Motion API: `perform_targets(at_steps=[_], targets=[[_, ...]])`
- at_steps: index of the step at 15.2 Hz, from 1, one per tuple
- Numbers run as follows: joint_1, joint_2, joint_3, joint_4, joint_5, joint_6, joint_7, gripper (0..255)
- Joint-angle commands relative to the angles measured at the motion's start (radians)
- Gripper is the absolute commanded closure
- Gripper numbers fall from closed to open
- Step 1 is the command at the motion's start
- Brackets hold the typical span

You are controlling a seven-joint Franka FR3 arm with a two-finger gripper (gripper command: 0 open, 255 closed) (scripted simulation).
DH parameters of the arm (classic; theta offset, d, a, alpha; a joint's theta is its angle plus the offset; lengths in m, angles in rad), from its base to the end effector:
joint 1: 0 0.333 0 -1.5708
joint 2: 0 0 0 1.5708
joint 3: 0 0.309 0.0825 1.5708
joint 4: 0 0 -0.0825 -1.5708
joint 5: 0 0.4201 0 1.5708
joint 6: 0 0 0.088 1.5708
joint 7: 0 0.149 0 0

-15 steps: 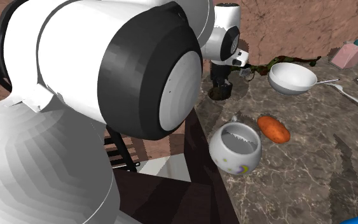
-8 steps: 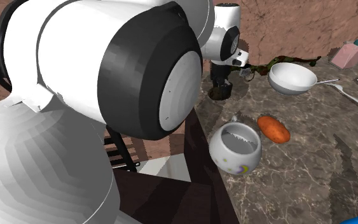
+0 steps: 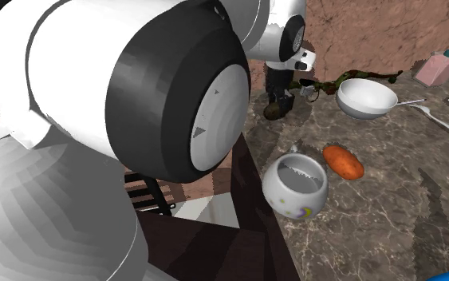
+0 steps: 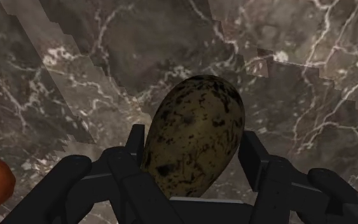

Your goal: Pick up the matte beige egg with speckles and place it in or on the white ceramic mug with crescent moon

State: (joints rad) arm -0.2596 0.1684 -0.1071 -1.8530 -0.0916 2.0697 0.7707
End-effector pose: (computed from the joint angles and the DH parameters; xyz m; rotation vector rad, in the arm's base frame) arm 0.5974 -0.2364 0.3716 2.6073 -1.5870 0.1037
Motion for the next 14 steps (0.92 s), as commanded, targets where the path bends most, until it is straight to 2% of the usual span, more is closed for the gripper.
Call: perform_targets(at_steps=[1, 14], targets=[[0.0, -0.009, 0.0, 0.017, 0.0, -0.026, -0.002, 255], [0.002, -0.037, 0.001, 0.156, 0.003, -0.192, -0.015, 255]])
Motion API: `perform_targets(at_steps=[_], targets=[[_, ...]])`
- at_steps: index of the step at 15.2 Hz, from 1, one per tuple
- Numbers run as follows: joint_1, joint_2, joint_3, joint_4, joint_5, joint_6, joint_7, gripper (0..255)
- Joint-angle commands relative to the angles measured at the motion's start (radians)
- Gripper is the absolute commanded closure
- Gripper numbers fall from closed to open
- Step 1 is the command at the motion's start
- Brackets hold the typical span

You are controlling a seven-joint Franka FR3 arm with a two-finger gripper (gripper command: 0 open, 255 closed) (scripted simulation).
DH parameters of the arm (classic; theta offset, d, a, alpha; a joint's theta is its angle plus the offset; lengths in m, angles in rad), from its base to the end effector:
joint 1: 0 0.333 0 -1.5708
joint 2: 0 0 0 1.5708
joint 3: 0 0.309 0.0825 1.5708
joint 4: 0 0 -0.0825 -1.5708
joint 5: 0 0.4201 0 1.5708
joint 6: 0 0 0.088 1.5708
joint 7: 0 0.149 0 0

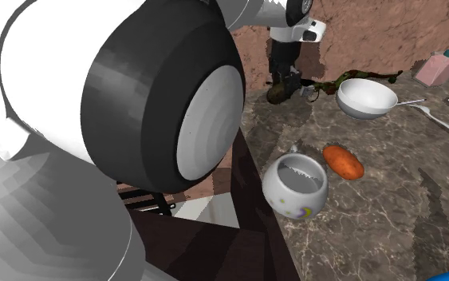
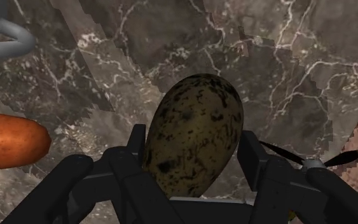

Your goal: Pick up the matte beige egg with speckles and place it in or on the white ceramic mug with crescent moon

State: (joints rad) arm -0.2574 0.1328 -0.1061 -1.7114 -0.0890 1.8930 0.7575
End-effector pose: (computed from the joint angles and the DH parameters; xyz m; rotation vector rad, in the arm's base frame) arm 0.5998 -0.2365 0.4509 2.6073 -1.5871 0.1036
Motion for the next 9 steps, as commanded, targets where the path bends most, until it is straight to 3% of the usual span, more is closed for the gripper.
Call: perform_targets(at_steps=[1, 9], targets=[[0.0, -0.002, 0.0, 0.027, 0.001, -0.029, -0.003, 255], [0.0, 0.001, 0.0, 0.138, 0.003, -0.137, -0.013, 255]])
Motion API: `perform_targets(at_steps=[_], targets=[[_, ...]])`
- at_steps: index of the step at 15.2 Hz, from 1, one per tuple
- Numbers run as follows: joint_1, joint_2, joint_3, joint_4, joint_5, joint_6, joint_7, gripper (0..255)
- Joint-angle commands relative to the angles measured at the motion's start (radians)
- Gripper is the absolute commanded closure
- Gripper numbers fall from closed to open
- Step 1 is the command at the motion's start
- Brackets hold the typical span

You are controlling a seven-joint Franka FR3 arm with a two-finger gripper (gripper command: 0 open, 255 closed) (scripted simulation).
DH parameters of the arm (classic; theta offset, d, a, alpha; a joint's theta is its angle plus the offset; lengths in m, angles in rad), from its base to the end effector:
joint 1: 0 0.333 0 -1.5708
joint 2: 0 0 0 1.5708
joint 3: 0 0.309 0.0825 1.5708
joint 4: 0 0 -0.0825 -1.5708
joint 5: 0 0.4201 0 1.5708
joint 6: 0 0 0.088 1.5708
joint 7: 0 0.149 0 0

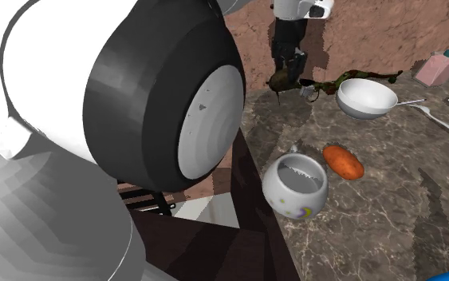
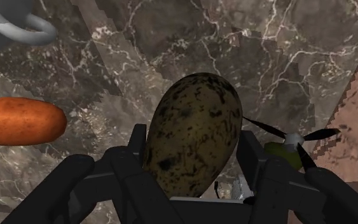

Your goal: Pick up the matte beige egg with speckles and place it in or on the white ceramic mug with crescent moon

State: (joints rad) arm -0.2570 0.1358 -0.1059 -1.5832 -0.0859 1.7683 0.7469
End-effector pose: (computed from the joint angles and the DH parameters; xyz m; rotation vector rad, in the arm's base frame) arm 0.6015 -0.2369 0.5042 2.6072 -1.5872 0.1038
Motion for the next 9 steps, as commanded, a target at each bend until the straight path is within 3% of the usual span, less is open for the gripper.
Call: perform_targets(at_steps=[1, 2, 9], targets=[[0.0, -0.001, 0.0, 0.025, 0.0, -0.026, -0.003, 255], [0.0, 0.0, 0.0, 0.034, 0.001, -0.034, -0.004, 255], [-0.038, -0.251, -0.037, -0.266, -0.028, 0.023, -0.068, 255]])
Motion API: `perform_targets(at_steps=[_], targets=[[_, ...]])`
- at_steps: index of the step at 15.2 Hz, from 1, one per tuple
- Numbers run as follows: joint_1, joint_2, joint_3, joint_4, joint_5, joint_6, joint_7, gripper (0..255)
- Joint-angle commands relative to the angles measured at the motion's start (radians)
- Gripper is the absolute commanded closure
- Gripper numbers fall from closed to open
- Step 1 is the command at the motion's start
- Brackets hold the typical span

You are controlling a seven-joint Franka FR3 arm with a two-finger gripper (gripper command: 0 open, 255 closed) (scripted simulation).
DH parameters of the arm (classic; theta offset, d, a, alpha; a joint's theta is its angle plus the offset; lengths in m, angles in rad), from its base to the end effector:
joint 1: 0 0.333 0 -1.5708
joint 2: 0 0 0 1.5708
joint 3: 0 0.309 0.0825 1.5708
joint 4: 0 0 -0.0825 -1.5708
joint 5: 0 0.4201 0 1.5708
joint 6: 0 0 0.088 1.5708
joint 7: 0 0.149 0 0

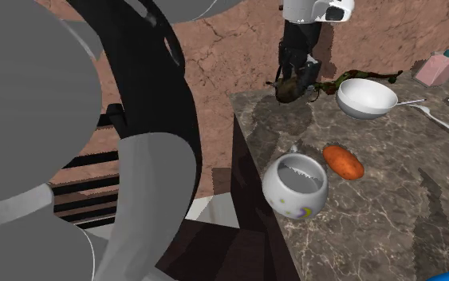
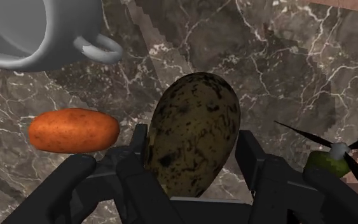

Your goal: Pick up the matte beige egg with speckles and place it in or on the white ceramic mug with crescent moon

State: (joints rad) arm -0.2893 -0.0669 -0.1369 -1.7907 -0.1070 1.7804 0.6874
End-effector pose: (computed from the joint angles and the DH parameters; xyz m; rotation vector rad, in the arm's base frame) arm 0.5273 -0.2560 0.5208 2.6064 -1.5876 0.1040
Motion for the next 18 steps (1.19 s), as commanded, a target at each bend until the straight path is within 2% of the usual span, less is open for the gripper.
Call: perform_targets(at_steps=[1, 12, 18], targets=[[-0.012, -0.082, -0.012, -0.094, -0.012, 0.015, -0.019, 255], [-0.092, -0.421, -0.097, -0.397, -0.091, -0.001, -0.152, 255], [-0.099, -0.439, -0.107, -0.477, -0.101, 0.062, -0.152, 255]])
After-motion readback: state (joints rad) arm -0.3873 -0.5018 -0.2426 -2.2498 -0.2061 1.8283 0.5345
